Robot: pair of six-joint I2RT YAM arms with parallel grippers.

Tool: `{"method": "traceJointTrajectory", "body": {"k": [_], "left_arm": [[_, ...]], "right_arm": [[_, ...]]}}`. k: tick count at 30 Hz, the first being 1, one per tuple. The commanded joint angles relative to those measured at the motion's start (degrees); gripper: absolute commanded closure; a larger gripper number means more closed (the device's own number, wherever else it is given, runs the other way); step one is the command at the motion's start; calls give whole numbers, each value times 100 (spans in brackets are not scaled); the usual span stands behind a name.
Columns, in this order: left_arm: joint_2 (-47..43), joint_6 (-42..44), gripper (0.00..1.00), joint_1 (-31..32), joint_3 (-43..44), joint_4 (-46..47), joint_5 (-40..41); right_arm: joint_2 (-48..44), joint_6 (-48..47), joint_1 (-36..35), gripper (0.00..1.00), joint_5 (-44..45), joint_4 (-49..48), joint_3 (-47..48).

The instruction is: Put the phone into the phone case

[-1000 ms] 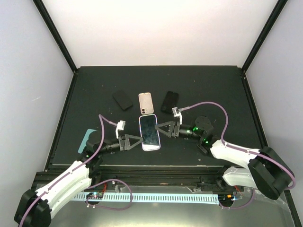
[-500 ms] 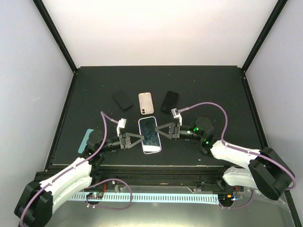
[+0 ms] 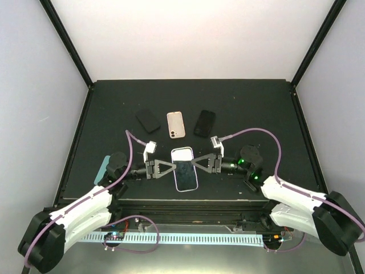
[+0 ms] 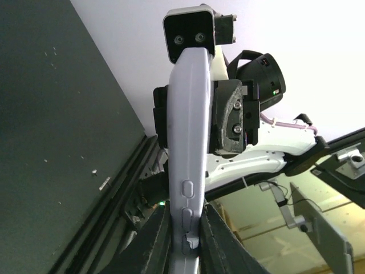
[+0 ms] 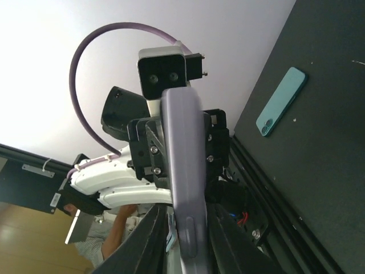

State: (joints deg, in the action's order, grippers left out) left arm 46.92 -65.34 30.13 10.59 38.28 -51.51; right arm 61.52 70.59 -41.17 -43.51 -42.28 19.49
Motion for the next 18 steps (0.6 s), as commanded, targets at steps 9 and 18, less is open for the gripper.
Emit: {"method": "traceJointTrajectory", "body": {"k": [9,18], "left_arm": [[-389,883,99,27,457,-658,-691],[-306,826,98,31,453,-627,-925]], "right_arm": [[-799,-1120,-69,57,616,1779,653],[-355,-1950,-71,49,579,2795,1485]]}}
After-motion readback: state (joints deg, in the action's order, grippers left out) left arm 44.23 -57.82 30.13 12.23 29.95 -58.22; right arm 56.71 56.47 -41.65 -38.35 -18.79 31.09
